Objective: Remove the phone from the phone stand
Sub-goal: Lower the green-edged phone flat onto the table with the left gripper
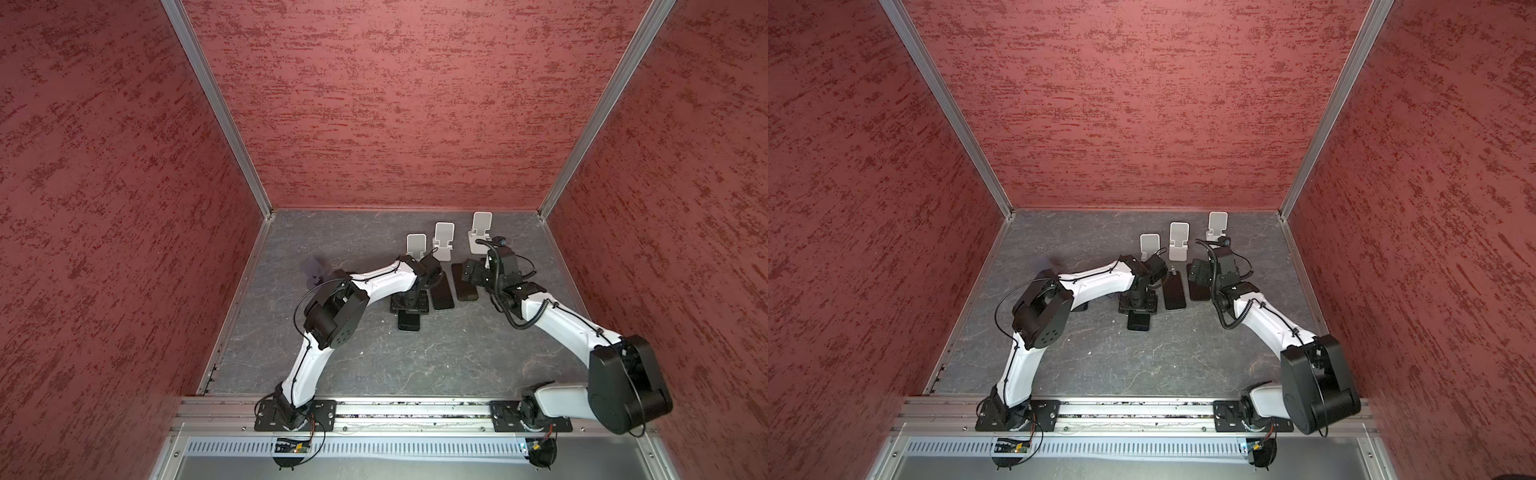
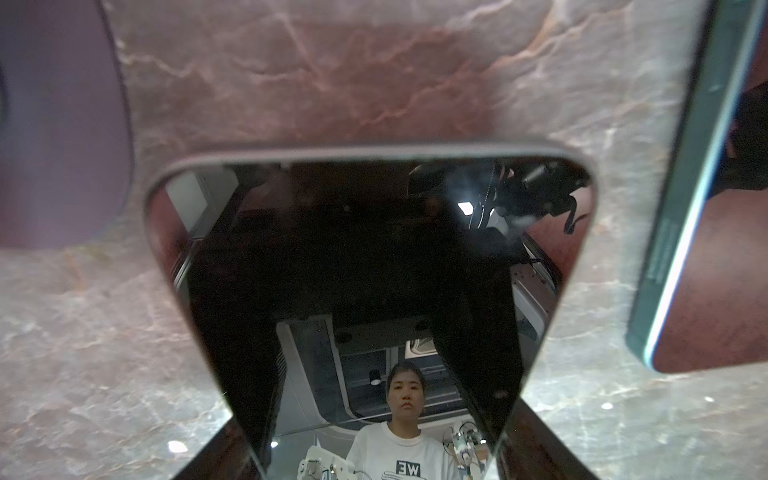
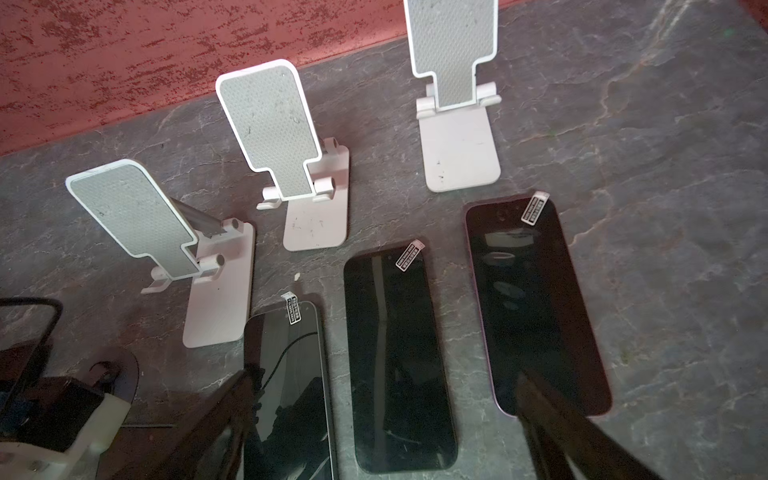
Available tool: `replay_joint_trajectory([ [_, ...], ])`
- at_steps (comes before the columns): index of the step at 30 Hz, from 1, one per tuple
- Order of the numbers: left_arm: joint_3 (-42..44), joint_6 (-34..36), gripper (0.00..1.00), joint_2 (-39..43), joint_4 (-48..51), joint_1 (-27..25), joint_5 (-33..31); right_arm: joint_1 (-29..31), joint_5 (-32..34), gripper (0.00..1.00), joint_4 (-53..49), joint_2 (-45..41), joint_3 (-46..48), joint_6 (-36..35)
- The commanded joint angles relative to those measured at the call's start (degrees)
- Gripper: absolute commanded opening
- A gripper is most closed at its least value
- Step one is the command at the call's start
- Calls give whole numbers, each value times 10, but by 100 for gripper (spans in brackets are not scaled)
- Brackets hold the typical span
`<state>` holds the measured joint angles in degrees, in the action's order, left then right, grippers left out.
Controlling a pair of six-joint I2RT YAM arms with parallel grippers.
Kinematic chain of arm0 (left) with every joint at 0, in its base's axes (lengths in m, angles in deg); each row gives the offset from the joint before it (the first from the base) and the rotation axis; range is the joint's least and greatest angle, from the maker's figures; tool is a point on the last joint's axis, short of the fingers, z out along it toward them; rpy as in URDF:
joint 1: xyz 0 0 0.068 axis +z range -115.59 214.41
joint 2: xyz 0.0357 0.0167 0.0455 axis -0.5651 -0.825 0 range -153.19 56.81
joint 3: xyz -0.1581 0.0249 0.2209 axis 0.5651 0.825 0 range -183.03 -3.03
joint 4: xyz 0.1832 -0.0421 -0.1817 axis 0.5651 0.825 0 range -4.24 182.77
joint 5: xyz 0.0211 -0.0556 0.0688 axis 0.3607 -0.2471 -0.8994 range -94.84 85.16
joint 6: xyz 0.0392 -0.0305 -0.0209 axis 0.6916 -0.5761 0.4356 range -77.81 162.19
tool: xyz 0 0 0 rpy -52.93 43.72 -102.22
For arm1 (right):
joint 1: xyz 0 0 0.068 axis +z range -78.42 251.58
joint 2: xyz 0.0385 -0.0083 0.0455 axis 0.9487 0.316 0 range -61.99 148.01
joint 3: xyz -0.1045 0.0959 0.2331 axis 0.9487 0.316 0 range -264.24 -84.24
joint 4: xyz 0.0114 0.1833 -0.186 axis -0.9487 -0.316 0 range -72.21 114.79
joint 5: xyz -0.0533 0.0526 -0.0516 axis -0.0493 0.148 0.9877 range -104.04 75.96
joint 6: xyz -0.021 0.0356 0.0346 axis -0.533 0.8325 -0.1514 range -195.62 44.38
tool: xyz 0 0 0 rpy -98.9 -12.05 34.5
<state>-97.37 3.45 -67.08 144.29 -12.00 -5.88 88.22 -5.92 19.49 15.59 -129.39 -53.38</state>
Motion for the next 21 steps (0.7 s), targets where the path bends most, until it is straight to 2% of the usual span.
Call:
replay_joint_trajectory([
  [1,-6,4,74,-20,25,-3,-21,-6,-6,99,19,-16,9,3],
  [21,-26,1,82,-33,26,-8,-30,-17,-14,99,25,-34,23,4],
])
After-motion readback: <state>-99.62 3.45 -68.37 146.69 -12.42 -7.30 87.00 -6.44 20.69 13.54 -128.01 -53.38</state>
